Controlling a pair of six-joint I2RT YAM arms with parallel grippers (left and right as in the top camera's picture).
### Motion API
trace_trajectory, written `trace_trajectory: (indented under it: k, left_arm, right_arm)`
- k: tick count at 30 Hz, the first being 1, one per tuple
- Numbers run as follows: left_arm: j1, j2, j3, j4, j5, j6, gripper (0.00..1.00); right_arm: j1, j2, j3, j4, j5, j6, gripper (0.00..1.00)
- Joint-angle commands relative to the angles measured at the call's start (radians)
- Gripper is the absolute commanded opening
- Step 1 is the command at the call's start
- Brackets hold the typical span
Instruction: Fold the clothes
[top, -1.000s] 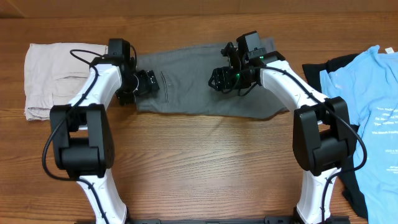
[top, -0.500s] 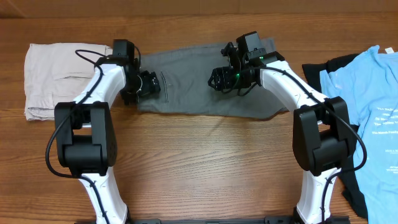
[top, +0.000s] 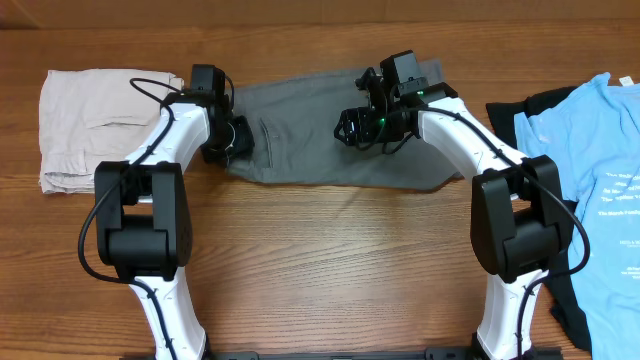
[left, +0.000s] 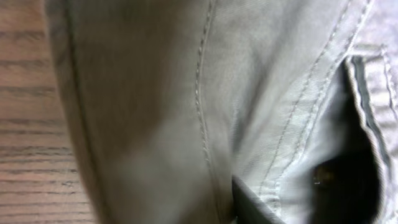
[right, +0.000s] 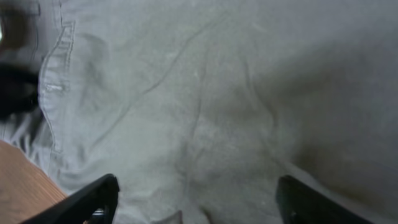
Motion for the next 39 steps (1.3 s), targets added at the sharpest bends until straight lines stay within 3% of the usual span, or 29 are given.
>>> trace_trajectory:
  k: [1,3,4,8,18,21,29,39]
  left_arm:
    - [-0.009,0.034,-0.009,-0.003,-0.002,0.006,0.04]
    - [-0.009,0.034,-0.009,0.011,-0.005,0.021,0.04]
    - [-0.009,0.034,-0.008,0.017,-0.005,0.033,0.04]
    - [-0.009,0.032,0.048,-0.027,-0.008,0.074,0.04]
    - [-0.013,0.032,0.374,-0.320,-0.008,0.150,0.04]
    - [-0.022,0.032,0.444,-0.375,-0.004,0.156,0.04]
    - [-0.070,0.032,0.552,-0.459,-0.039,0.209,0.04]
    - [-0.103,0.032,0.599,-0.515,-0.101,0.247,0.04]
  right_arm:
    - [0.000,-0.005,-0.001,0.004,-0.032,0.003,0.88]
    - [0.000,-0.005,-0.001,0.000,-0.043,0.003,0.84]
    - [0.000,-0.005,-0.001,-0.002,-0.053,0.003,0.75]
    - [0.000,-0.005,-0.001,-0.027,-0.076,0.100,0.04]
    - [-0.011,-0.005,-0.001,-0.236,-0.138,0.183,0.04]
    - [0.005,-0.004,-0.002,-0.221,-0.137,0.187,0.04]
    - [0.017,0.003,-0.014,-0.194,-0.139,0.359,0.04]
    - [0.112,0.095,-0.014,-0.181,-0.127,0.367,0.04]
